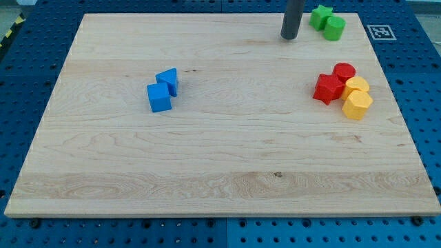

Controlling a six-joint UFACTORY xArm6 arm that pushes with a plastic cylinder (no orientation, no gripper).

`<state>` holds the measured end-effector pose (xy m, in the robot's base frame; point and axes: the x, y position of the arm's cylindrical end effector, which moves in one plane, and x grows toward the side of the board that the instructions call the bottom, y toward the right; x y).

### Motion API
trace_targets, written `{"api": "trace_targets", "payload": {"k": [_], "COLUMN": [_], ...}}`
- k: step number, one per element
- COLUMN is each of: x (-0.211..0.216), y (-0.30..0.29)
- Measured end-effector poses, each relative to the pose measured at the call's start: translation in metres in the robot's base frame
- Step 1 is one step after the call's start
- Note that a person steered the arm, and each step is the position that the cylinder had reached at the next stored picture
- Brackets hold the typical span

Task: Nudge the group of blocks down a bit

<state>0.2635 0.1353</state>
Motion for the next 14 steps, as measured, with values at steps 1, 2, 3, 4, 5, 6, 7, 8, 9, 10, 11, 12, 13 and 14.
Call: {"api": "trace_targets", "payload": {"k": [1,2,3,4,5,6,7,8,9,10,11,12,13,14], "x": [0.000,0.000,0.001,0.009,0.013,0.018,0.041,0.051,0.053,0.087,0.115,0.129,0.146,0.173], "y": [0.000,0.002,0.002,0.002,0.002,0.013,0.047,0.086,0.090,0.092,0.102,0.124,0.145,0.139]}}
